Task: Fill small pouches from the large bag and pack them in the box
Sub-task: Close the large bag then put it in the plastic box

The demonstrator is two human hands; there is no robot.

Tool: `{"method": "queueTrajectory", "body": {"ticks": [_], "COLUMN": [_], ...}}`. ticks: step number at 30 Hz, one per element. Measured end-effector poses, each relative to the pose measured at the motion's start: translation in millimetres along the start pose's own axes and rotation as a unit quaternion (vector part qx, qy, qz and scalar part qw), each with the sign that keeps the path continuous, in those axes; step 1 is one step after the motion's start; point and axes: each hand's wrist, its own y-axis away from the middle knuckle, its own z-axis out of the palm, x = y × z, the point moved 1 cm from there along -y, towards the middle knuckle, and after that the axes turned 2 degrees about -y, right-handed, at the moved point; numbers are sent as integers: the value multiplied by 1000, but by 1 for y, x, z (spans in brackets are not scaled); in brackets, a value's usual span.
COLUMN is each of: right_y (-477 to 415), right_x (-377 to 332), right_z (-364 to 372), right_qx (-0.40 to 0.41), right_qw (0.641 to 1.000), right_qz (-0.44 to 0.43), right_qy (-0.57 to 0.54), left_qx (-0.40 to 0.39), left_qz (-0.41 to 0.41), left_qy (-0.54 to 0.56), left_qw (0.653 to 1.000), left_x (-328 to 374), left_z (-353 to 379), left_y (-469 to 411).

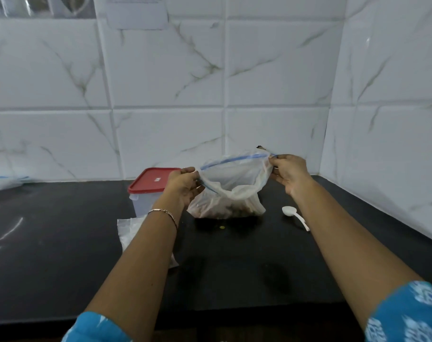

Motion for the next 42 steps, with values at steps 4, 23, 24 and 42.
{"method": "queueTrajectory", "body": {"ticks": [4, 23, 24, 42], "right_y": [-6, 4, 4, 10], "right_x": [-9, -39, -40, -66], "right_z": [-2, 12, 12, 11], "right_qx": [74, -60, -36, 52], "right_qw": [986, 995, 998, 779], "right_qz": [-44, 69, 47, -141], "right_qy": [139, -44, 4, 609], "left_qx": [34, 134, 134, 137], "left_qz": [43, 230, 230, 254], "left_qy": [-25, -390, -396, -638], "left_qw": [998, 881, 879, 714], "left_x": [8, 50, 52, 83], "left_z": [-5, 1, 2, 10], "left_y": [-2, -2, -2, 6]}}
